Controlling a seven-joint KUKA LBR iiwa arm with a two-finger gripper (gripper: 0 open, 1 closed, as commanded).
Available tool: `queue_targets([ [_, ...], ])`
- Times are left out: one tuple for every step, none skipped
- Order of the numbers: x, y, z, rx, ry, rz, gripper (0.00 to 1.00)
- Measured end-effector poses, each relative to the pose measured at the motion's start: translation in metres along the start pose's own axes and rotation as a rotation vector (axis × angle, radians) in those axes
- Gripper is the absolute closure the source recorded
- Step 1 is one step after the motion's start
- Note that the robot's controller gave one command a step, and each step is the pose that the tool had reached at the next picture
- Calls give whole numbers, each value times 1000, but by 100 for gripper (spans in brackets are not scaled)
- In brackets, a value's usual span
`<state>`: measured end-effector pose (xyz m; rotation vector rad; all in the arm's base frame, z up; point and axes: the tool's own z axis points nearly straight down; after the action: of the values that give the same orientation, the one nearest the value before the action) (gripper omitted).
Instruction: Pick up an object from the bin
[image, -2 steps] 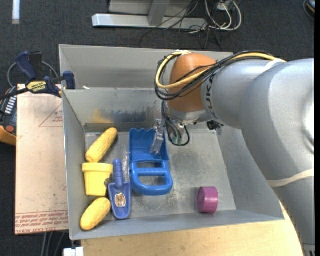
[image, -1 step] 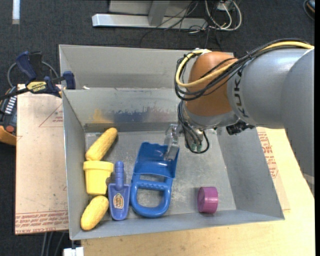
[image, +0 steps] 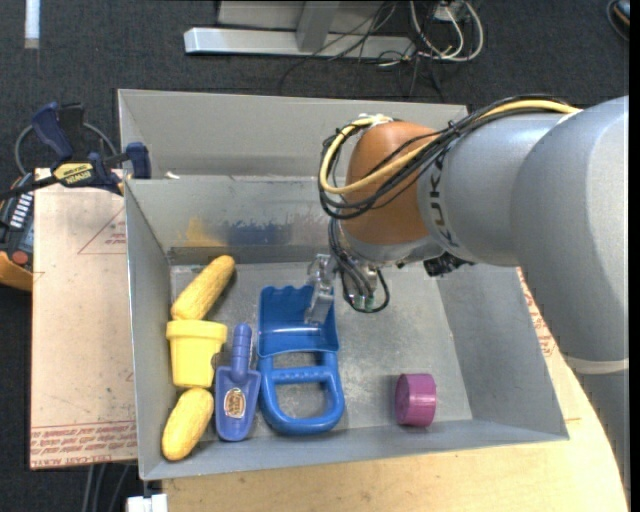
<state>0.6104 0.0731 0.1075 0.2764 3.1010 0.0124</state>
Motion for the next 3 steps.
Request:
queue_targets([
  [-7, 8, 33, 6, 8, -65, 100],
  [-8, 7, -36, 3, 12, -59, 100],
  [-12, 0, -56, 3, 4, -45, 100],
])
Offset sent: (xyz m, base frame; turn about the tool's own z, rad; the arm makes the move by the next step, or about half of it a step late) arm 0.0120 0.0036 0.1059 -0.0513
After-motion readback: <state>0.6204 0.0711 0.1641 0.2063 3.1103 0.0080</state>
